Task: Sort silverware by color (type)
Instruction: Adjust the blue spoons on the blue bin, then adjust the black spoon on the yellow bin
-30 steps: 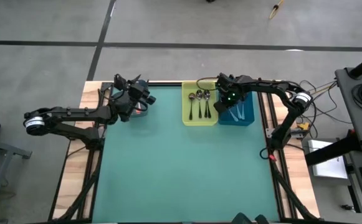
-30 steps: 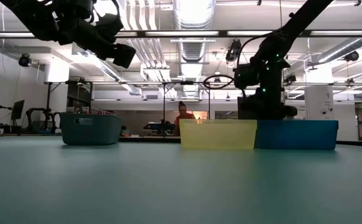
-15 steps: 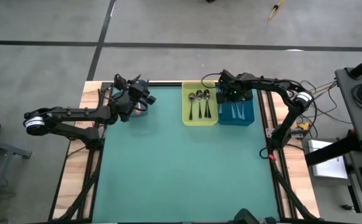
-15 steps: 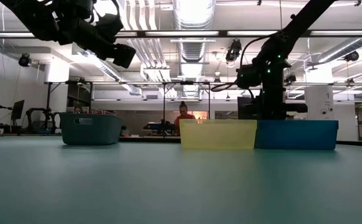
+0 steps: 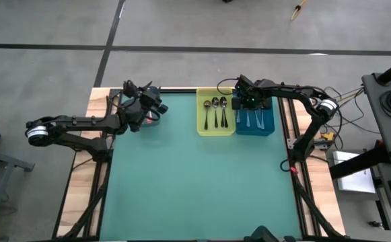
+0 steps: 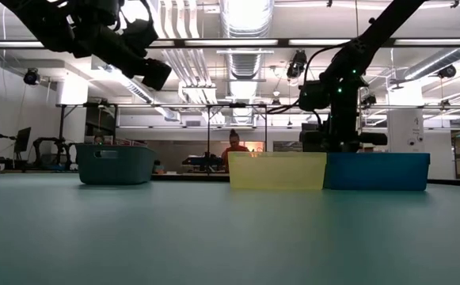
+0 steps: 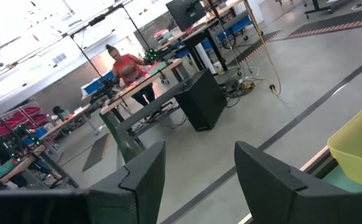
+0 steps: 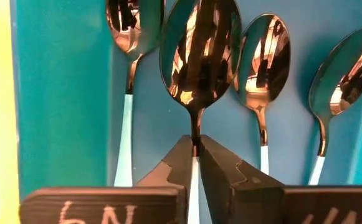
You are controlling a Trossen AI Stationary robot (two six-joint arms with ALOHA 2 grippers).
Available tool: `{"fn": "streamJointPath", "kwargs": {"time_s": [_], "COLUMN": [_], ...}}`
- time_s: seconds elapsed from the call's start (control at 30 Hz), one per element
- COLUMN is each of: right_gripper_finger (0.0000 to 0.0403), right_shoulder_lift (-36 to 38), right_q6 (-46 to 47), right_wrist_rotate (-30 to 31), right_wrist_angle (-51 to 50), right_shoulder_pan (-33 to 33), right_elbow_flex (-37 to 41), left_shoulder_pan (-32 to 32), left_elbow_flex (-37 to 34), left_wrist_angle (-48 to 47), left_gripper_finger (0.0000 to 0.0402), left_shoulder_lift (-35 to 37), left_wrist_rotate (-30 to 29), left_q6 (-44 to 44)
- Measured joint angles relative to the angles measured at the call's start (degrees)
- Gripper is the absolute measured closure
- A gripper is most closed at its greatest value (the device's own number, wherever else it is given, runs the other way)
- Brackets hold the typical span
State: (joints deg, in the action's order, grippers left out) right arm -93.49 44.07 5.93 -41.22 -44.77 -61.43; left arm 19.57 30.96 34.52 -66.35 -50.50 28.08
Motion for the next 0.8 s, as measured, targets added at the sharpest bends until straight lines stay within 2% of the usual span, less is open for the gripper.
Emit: {"fn": "streamJointPath", "kwargs": {"time_s": [0.4,0.8], "right_gripper_finger": [0.0338,0.0322], "right_shoulder_lift": [0.00,3.82], "right_q6": [-0.01,-6.71], "right_wrist_rotate": [0.18,1.67], "right_wrist_angle": [0.03,0.23], "right_shoulder_pan": [0.00,0.84], "right_elbow_flex": [0.00,-1.23], "left_shoulder_pan": [0.00,0.00], "left_elbow_flex": [0.00,0.00], "left_wrist_angle": [-0.67,-0.72], "left_gripper_finger": [0.0228,0.0228], "left_shoulder_lift": [0.00,0.17], "left_wrist_rotate": [-0.15,-0.11], "left_q6": [0.59,0.29]}}
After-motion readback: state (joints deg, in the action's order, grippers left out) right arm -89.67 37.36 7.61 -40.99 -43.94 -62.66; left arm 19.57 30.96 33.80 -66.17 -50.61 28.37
